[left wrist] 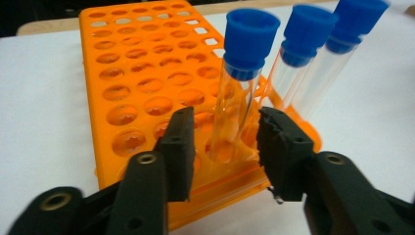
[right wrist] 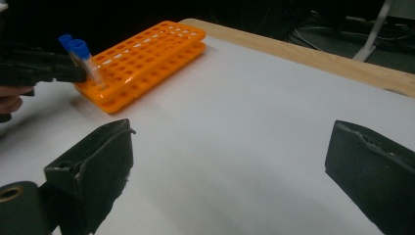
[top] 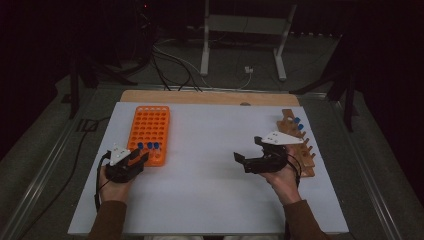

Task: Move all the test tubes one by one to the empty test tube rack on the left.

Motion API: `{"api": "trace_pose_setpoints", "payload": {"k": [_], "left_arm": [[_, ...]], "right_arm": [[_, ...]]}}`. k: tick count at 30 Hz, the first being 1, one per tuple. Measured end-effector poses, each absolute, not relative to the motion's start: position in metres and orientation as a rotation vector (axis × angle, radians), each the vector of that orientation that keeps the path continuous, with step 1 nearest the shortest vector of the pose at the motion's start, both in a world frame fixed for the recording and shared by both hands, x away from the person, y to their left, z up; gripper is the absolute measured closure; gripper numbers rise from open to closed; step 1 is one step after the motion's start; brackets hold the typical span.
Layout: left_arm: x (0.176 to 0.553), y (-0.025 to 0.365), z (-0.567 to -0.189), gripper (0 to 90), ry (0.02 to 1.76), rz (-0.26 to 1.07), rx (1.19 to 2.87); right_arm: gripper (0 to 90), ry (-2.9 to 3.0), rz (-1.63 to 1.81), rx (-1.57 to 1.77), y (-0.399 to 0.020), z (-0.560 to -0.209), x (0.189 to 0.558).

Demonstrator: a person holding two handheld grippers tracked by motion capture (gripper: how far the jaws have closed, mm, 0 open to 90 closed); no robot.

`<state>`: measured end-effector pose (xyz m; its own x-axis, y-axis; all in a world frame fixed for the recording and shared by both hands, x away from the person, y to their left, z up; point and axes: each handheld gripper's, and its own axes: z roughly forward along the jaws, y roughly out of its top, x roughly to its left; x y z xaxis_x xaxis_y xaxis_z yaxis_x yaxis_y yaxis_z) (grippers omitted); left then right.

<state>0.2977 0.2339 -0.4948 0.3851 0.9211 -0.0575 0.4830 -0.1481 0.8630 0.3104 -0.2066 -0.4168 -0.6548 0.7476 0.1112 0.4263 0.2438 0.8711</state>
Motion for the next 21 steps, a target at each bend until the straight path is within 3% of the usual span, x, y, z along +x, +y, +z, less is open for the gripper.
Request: {"api": "trace_pose_setpoints", "payload": {"k": [6, 13, 21], "left_arm": [[0.292, 0.24, -0.489, 48.4, 1.212, 0.61, 1.735], [0.285, 0.241, -0.483, 18.6, 1.223, 0.615, 1.695], [0.279, 0.238, -0.478, 1.0, 1.195, 0.568, 1.694]], "right_arm": [[3.8, 2.175, 1.352, 1.097, -0.214, -0.414, 0.313], [3.8, 2.126, 1.307, 1.132, -0.232, -0.409, 0.32], [3.7, 2.078, 1.249, 1.196, -0.258, -0.404, 0.329]]}}
